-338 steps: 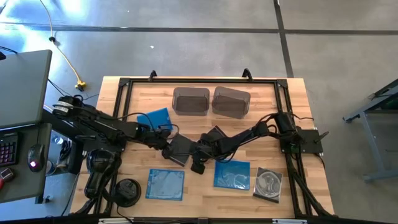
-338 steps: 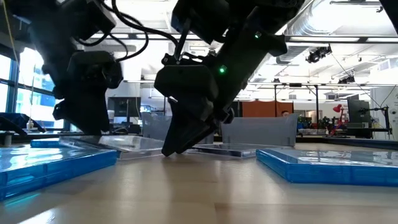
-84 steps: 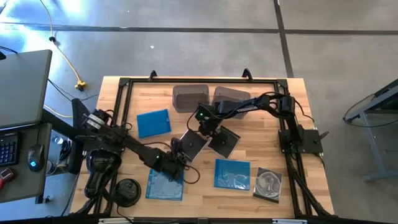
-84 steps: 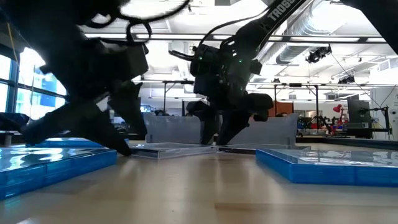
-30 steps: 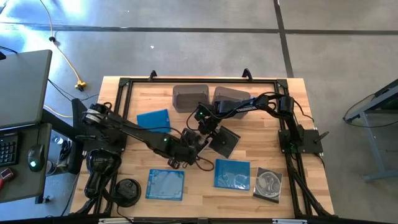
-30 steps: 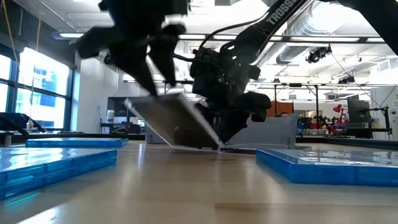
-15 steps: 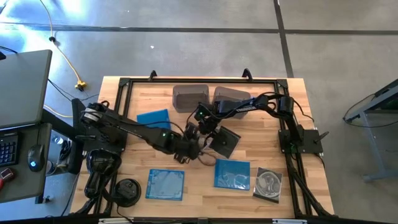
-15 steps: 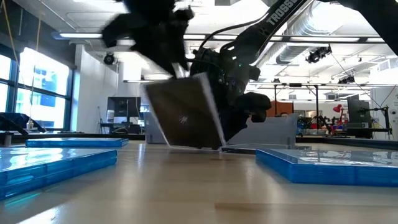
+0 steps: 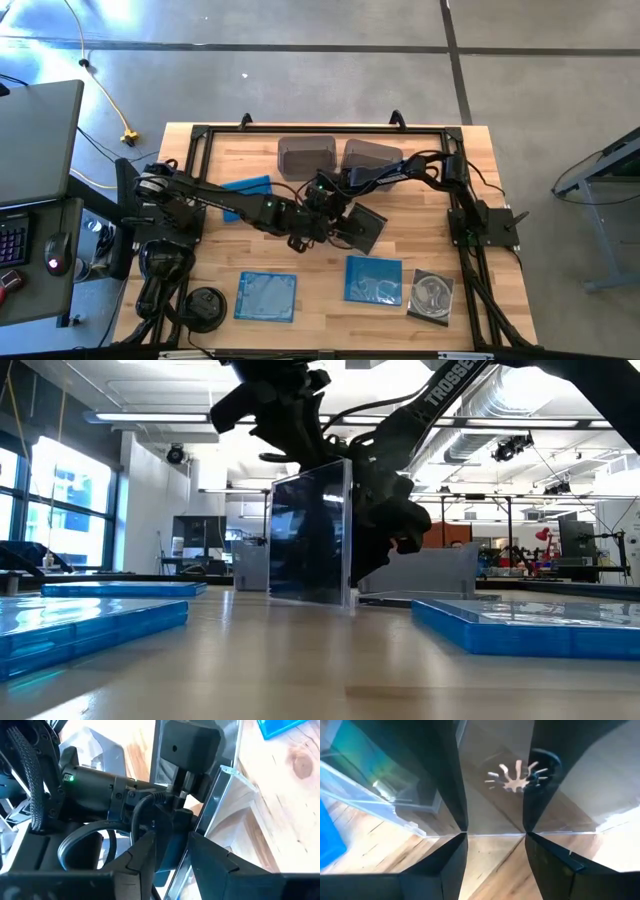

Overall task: Pick & place jewel cases by type
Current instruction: Put the top left black CD case into the left black bin

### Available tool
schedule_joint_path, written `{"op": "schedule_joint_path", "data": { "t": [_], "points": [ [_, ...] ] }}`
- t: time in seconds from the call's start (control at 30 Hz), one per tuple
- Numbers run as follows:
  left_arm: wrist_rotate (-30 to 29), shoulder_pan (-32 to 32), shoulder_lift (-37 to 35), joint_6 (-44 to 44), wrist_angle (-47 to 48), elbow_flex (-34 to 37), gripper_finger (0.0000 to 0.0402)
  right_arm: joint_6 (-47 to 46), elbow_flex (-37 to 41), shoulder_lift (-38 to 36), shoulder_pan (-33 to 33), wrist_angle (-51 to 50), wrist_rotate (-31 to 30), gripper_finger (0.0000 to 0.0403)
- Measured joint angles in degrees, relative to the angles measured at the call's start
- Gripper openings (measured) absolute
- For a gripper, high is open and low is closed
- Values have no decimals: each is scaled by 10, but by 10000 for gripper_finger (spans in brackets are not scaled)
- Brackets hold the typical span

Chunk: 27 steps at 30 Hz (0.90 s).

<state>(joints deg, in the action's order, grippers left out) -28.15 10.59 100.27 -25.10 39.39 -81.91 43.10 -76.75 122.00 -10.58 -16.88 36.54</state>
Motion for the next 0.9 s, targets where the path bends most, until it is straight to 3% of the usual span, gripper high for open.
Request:
{"op": "schedule_joint_path", "data": {
  "t": [0.2,0.37,0.6,0.8,0.9],
  "points": [
    [-14,9,-5,-4,-6,2,115,4,-1,-1,0,0,5,197],
    [19,5,-1,-5,-28,1,115,10,-1,-2,-1,9,41,197],
    [8,10,1,-4,-37,1,115,7,-2,-3,-1,25,10,197],
    [21,11,-2,21,18,-53,115,6,-3,-5,1,26,55,197],
    [63,11,-5,67,59,-76,115,5,-3,-5,7,26,32,197]
  ]
}}
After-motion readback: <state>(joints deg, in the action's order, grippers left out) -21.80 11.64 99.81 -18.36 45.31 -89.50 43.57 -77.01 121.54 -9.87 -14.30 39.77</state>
